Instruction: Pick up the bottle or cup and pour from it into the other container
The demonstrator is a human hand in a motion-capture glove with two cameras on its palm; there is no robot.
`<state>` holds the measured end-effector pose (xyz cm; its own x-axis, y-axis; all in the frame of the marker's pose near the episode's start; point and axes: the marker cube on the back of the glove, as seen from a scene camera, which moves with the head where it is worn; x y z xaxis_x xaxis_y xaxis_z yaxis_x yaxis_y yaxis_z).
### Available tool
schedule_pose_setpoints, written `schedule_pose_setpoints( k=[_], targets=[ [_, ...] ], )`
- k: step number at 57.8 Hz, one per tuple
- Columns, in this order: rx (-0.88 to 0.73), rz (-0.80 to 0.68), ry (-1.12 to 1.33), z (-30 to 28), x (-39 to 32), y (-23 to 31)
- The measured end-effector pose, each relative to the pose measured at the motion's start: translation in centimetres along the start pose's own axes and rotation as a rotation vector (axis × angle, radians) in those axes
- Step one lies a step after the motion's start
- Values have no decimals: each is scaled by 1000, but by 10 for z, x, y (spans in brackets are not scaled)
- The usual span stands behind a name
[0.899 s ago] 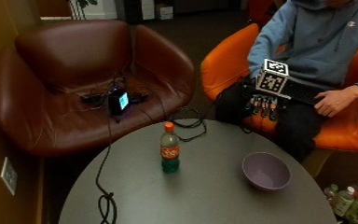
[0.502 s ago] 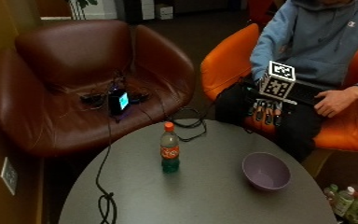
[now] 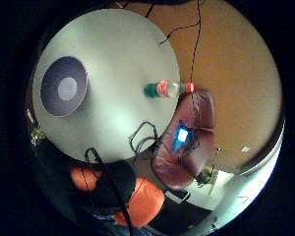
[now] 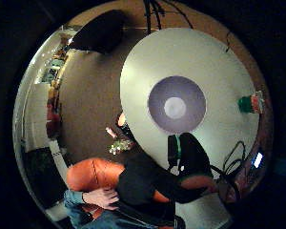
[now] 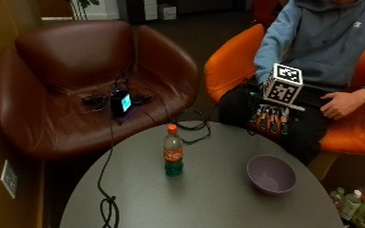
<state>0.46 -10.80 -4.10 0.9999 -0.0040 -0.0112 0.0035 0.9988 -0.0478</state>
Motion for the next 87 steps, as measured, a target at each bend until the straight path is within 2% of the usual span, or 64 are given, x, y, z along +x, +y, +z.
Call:
schedule_pose_setpoints(
  k=[19,39,63,87],
  targets=[
    [31,21,7,-3,31,-19],
    [47,124,-18,-4,108,7],
    [156,293,-259,27,226,47],
    [361,480,-682,112,306,47]
  ],
)
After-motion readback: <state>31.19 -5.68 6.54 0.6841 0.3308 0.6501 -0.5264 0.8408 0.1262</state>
